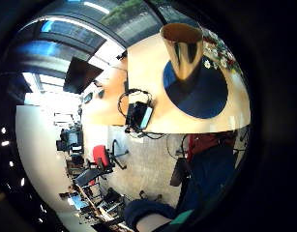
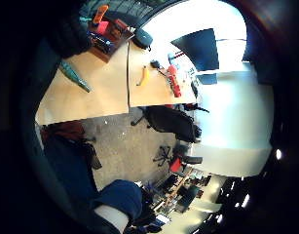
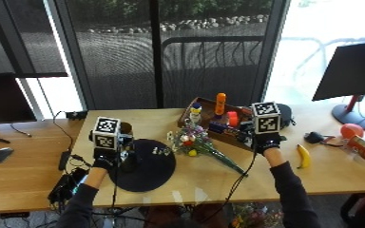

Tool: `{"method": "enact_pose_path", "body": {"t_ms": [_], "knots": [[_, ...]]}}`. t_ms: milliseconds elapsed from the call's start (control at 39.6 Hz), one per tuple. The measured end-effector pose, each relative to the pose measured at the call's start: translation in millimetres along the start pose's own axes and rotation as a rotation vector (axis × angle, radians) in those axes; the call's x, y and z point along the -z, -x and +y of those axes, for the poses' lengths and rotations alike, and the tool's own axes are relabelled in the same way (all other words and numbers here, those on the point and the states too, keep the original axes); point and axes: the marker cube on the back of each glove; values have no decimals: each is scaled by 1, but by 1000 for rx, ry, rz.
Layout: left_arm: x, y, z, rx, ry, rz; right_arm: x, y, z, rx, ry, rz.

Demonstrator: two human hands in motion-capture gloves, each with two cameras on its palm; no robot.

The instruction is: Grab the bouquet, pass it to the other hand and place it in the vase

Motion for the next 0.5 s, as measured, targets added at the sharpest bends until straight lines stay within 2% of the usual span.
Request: {"method": "enact_pose_path", "body": {"t_ms": [126,277,504], "knots": [[-3,-1,0,-9,-14,19,-4,4,0,32,18,-46],[-4,-4,-8,-47,-125,37,-11,9,-2,65,66,-135],[-1,-15,-12,-97,-209,24,-8,8,-27,-16,93,-213]]}}
